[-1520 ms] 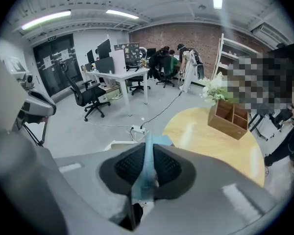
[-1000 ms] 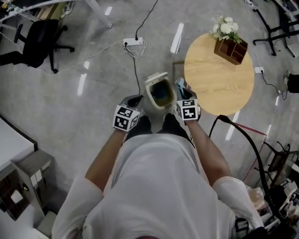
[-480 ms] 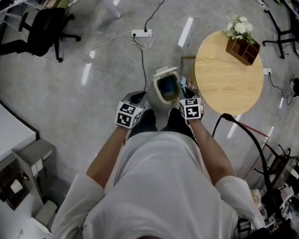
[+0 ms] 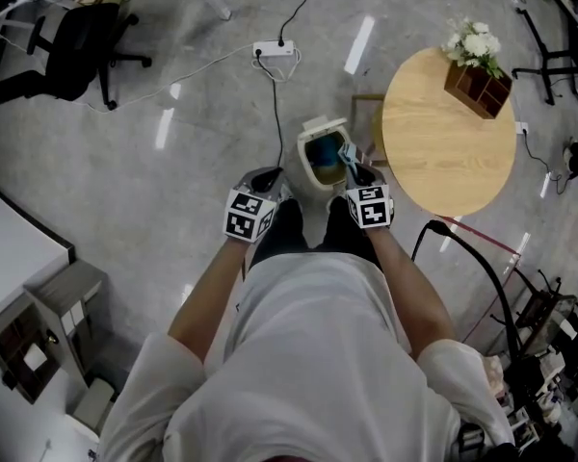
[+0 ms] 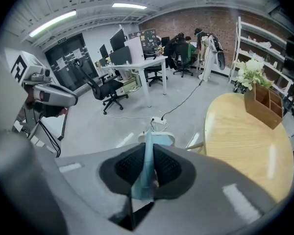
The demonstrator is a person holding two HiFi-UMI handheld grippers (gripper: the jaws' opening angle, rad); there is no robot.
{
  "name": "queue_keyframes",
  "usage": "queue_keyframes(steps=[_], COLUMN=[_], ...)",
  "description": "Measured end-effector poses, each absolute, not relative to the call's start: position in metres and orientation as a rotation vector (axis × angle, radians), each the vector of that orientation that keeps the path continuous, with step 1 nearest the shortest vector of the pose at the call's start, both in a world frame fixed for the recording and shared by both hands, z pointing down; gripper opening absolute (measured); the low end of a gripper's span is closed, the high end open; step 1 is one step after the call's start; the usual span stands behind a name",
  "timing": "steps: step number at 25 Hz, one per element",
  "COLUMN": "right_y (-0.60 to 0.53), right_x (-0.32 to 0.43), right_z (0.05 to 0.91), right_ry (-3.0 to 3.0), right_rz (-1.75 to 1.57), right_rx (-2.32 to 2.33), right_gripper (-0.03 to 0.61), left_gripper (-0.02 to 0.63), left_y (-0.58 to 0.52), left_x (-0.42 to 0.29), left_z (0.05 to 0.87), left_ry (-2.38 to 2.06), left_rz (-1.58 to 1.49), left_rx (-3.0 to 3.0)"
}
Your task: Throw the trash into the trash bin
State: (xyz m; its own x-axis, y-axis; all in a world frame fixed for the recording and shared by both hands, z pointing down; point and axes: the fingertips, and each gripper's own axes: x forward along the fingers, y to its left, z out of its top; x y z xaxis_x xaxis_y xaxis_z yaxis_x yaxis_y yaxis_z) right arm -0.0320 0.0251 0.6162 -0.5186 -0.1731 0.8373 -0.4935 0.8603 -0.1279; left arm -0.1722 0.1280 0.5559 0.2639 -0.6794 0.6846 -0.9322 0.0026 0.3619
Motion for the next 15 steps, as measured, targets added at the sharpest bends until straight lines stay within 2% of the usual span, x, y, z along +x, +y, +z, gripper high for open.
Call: queue_keyframes(steps=[15], right_y=[0.032], right_x=[-0.02], right_z=[0.661], right_ry=[-2.096], right_rz=[0.504], right_rx=[0.425], right_gripper=[0.049], left_gripper=[0.003], left_y=[0.124], left_x=[-0.169], left_z=[0.588], left_ry=[-1.526], left_rz=[0.411], left_rx=[1.697])
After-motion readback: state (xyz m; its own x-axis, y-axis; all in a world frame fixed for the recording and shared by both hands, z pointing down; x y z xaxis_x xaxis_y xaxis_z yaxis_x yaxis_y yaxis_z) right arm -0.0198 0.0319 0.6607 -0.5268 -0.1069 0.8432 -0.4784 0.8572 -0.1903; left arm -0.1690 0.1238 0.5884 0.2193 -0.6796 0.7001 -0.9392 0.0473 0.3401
